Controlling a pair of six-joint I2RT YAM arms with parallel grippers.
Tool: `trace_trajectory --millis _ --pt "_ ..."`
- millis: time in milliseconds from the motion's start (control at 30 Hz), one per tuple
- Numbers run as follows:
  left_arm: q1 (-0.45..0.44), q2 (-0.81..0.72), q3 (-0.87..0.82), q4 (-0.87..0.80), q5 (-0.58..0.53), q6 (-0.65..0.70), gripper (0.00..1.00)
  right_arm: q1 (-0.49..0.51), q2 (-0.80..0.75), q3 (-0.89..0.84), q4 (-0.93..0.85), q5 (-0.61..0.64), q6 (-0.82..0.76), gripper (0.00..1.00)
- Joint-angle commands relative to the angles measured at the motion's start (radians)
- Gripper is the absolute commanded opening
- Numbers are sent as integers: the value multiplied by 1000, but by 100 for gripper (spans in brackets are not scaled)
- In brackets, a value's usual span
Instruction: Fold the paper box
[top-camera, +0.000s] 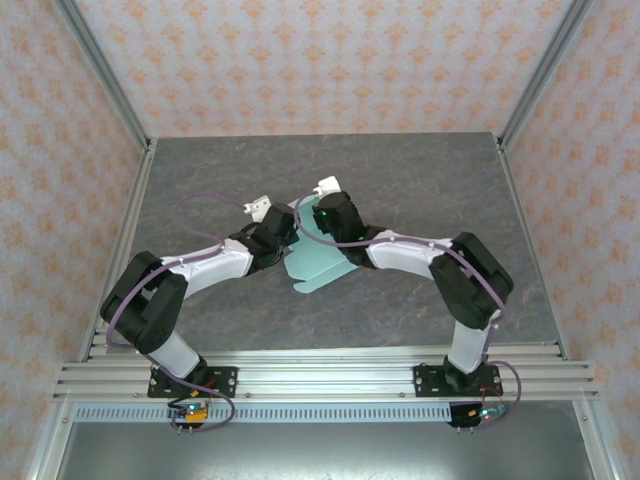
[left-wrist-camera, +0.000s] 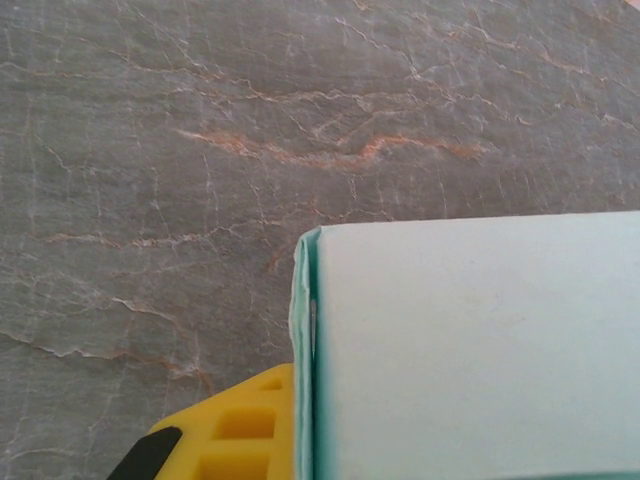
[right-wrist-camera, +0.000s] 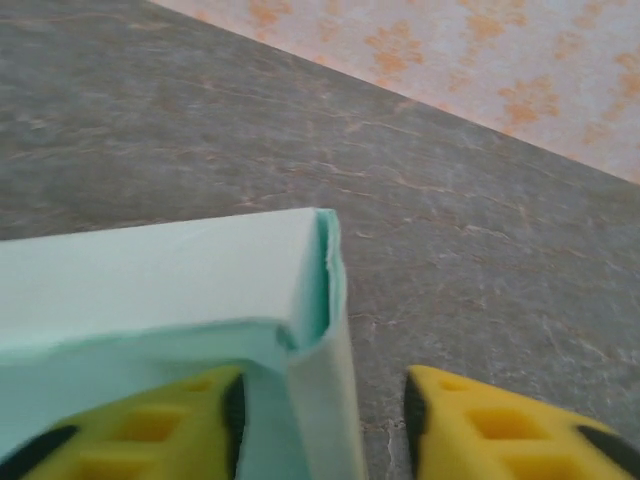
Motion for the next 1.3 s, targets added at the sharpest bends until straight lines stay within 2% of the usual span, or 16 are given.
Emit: trace_trajectory --millis 0,133,233,400,567,733,800,967,1033,1133,1267 --pt "-1 -4 38 -6 -17 4 0 -26 -132 -63 17 -222 14 56" --pt "11 -6 47 -15 -13 22 0 -98 -259 -137 -16 -442 -4 60" --pt "13 -4 48 -18 -16 32 0 -152 -325 -177 -36 -555 -37 61" --pt "13 6 43 0 13 24 0 -197 -348 -173 -43 -542 -54 62" --pt "13 11 36 17 32 14 0 -236 -274 -86 -107 -647 -94 62" --pt "12 8 35 11 29 16 0 -240 -184 -6 -117 -669 -99 60" --pt "12 10 40 9 36 22 0 -222 -155 6 -88 -627 -83 59" --pt "12 20 52 7 40 17 0 -129 -56 66 -63 -369 -157 53" --pt "11 22 58 7 51 19 0 -97 -24 62 8 -199 -170 40" --pt "12 20 59 7 49 14 0 -73 16 60 100 2 -165 28" --pt "11 24 60 15 71 7 0 -50 48 51 164 161 -166 20"
